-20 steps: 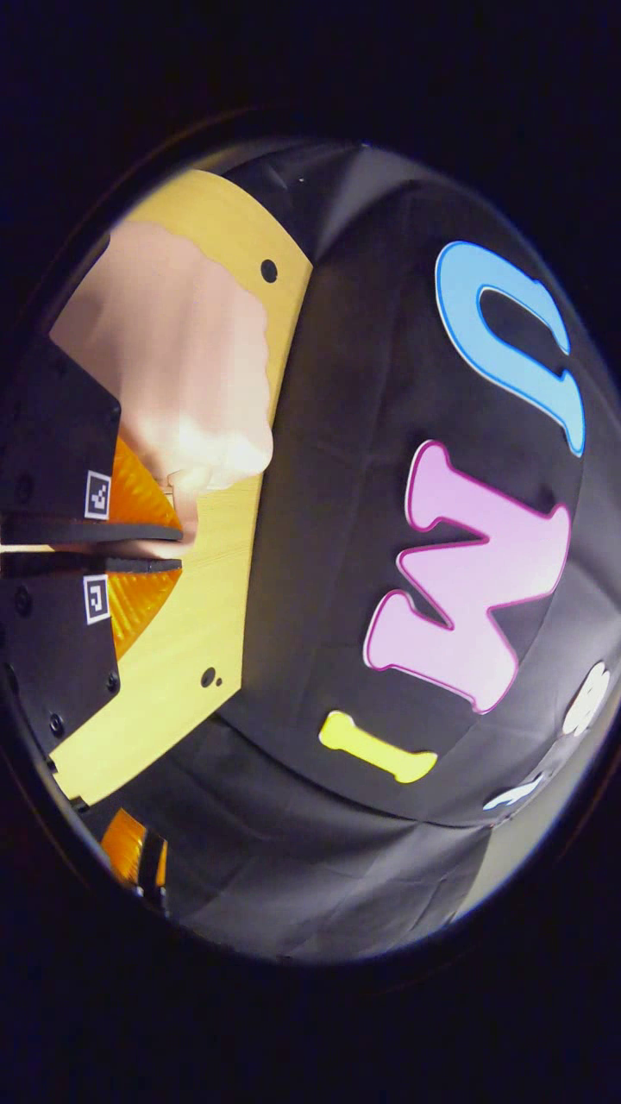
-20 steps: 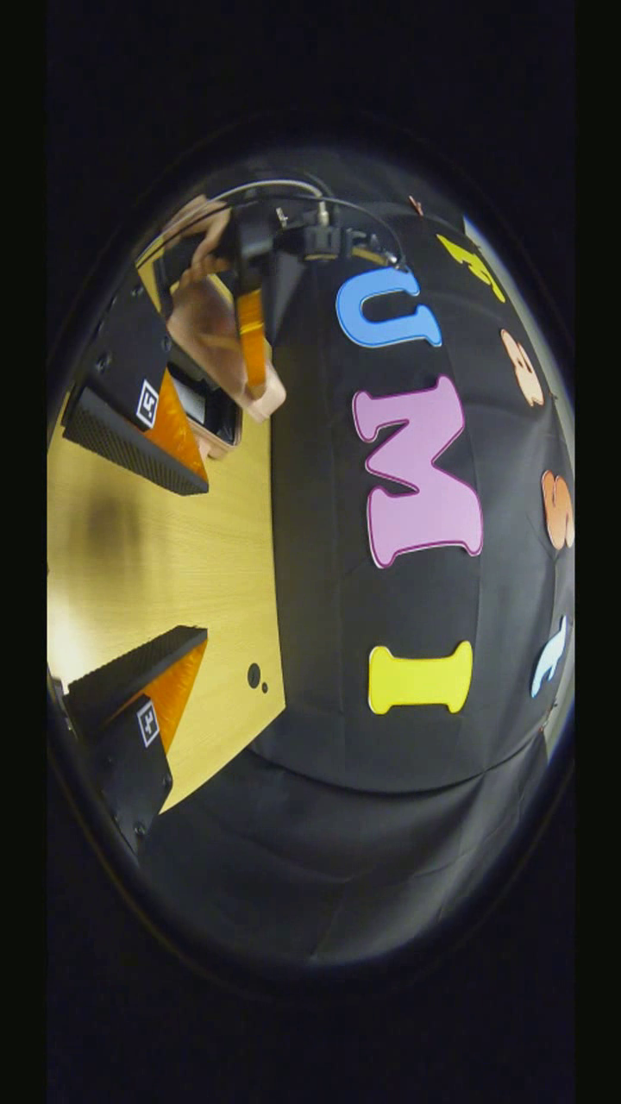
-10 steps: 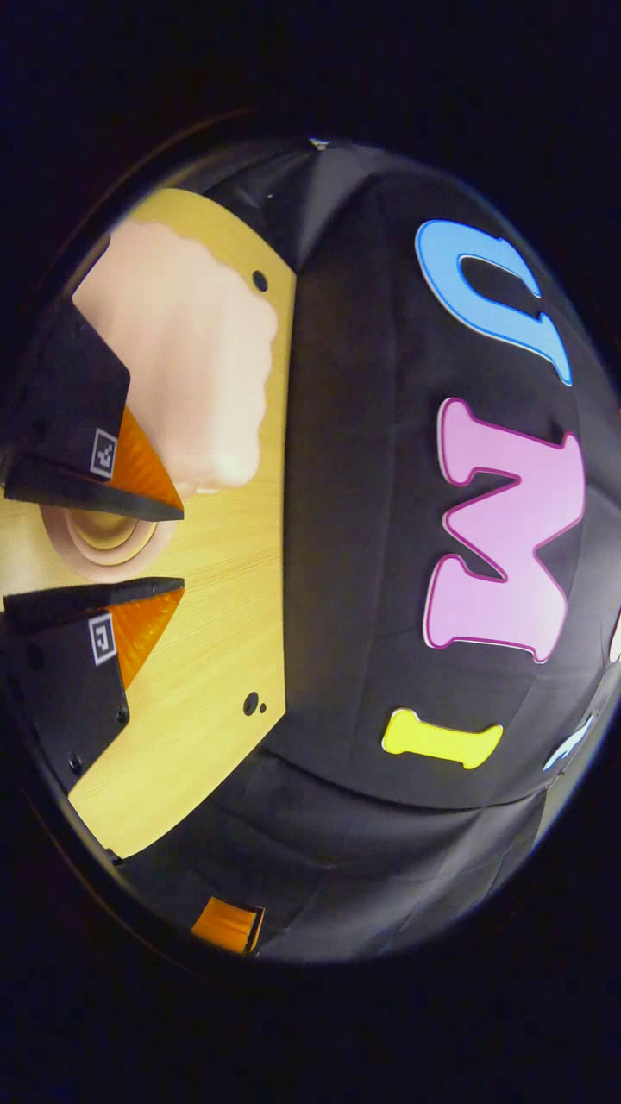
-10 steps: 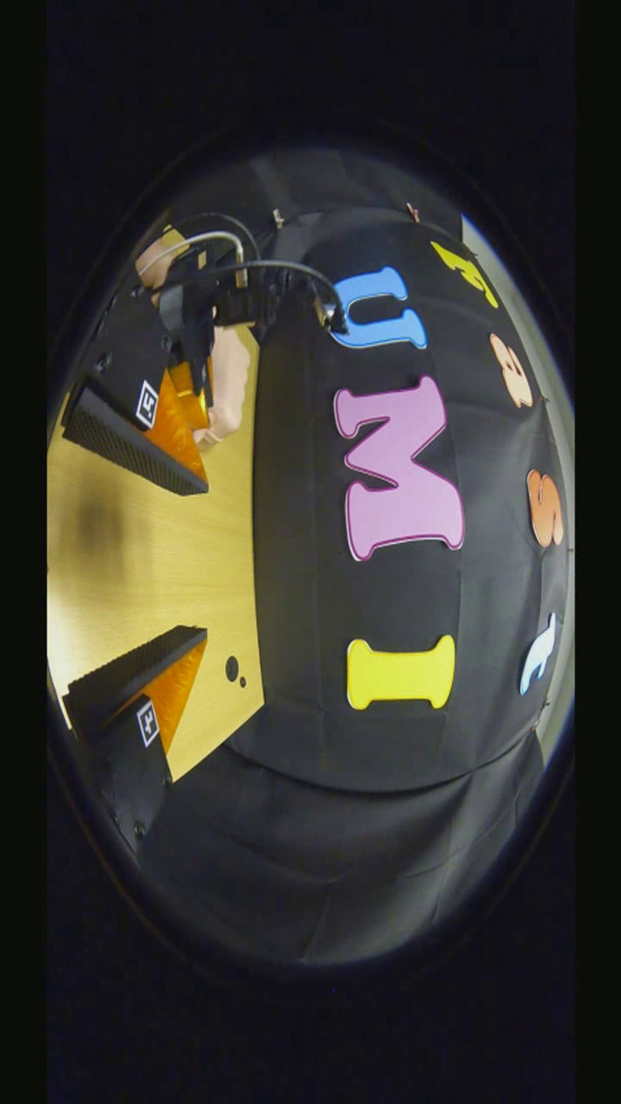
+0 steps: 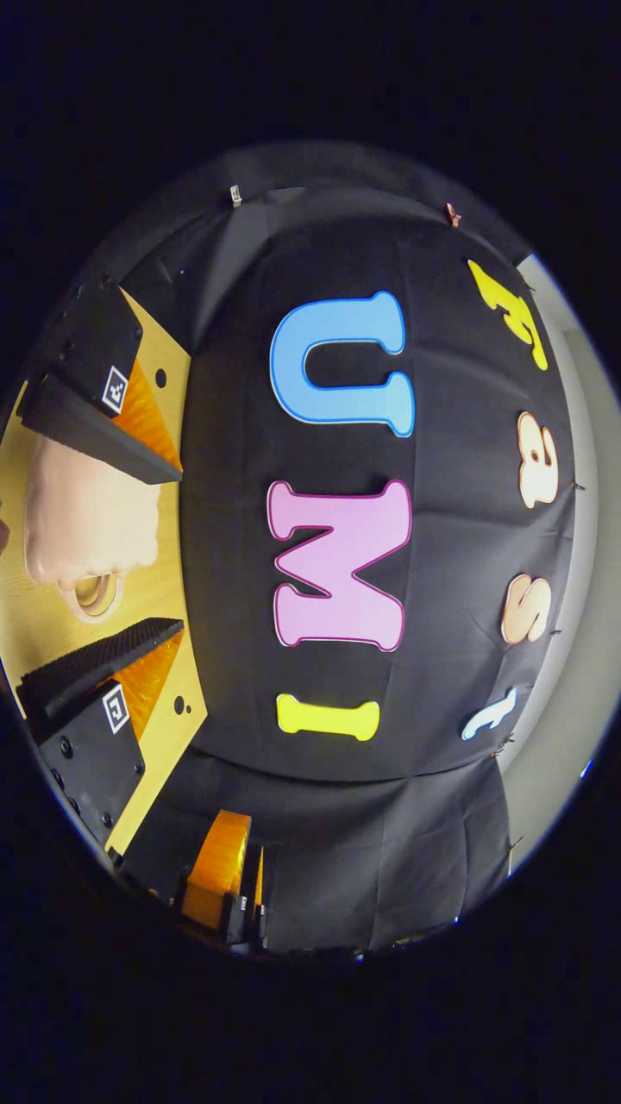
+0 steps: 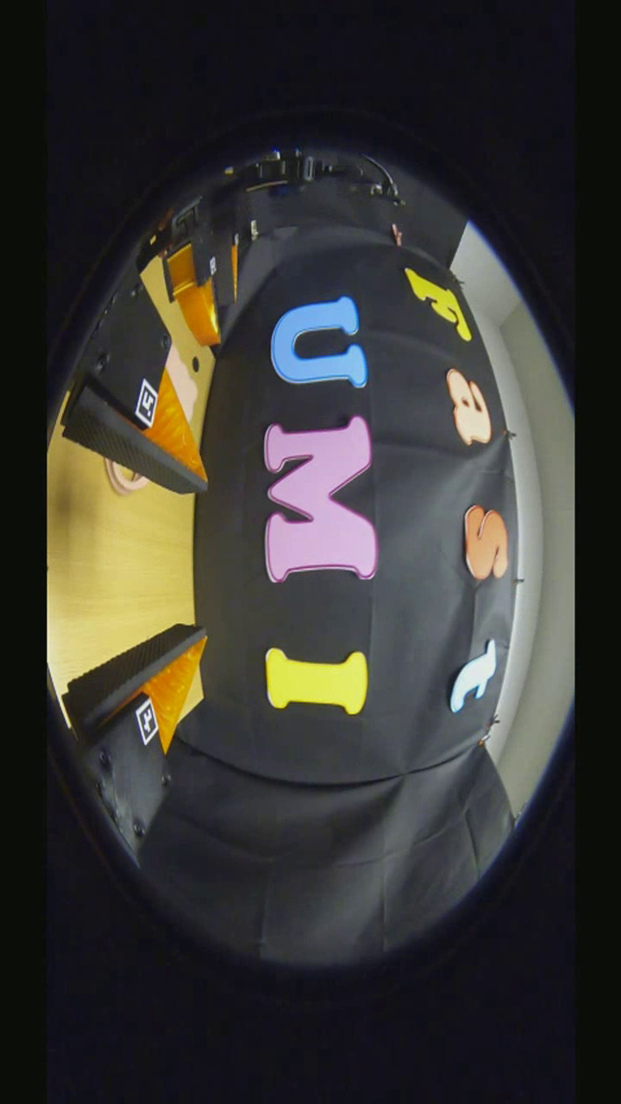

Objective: First open the suitcase, pack the skin care products into it, and then close the suitcase.

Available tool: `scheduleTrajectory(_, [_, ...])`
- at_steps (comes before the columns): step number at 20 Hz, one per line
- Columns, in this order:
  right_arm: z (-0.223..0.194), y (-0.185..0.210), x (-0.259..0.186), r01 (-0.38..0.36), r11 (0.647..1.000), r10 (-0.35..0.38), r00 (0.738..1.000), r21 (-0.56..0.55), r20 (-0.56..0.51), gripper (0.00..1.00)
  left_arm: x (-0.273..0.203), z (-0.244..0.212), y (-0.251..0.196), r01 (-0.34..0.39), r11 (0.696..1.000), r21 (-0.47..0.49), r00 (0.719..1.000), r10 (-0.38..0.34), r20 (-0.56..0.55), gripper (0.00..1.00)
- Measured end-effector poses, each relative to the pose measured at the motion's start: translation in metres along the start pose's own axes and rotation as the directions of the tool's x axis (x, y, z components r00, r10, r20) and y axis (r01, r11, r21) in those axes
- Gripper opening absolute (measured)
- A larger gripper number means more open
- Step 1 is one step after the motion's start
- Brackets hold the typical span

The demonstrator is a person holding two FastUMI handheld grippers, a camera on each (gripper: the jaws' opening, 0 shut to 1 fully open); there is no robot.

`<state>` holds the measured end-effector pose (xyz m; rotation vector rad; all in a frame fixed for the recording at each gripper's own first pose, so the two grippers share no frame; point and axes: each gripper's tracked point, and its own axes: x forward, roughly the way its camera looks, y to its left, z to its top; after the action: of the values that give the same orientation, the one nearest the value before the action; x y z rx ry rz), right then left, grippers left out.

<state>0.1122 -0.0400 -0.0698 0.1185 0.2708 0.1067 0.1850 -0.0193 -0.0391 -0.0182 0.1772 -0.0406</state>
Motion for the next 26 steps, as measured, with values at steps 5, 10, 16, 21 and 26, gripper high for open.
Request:
scheduleTrajectory(5, [0.005,0.018,-0.028,0.012,1.0,-0.012,0.999,0.006,0.035,0.97,-0.044,0.019,0.024,-0.016,0.998,-0.066,0.998,0.02,0.063,0.98])
scheduleTrajectory(10, [0.0,0.027,-0.048,0.025,1.0,-0.025,0.999,0.006,0.027,0.97,-0.07,0.018,0.047,-0.052,0.998,-0.027,0.997,0.053,0.05,0.96])
scheduleTrajectory(16, [0.008,0.029,-0.054,0.044,0.999,-0.045,0.998,0.015,0.038,0.97,-0.077,0.024,0.051,-0.092,0.995,0.047,0.992,0.088,0.085,0.96])
scheduleTrajectory(21, [0.008,0.032,-0.057,0.049,0.999,-0.049,0.998,-0.005,0.038,0.97,-0.079,0.029,0.046,-0.087,0.995,0.05,0.993,0.082,0.086,0.96])
scheduleTrajectory(26, [0.009,0.03,-0.055,0.053,0.999,-0.053,0.998,-0.002,0.039,0.97,-0.08,0.028,0.044,-0.081,0.995,0.061,0.994,0.076,0.082,0.96])
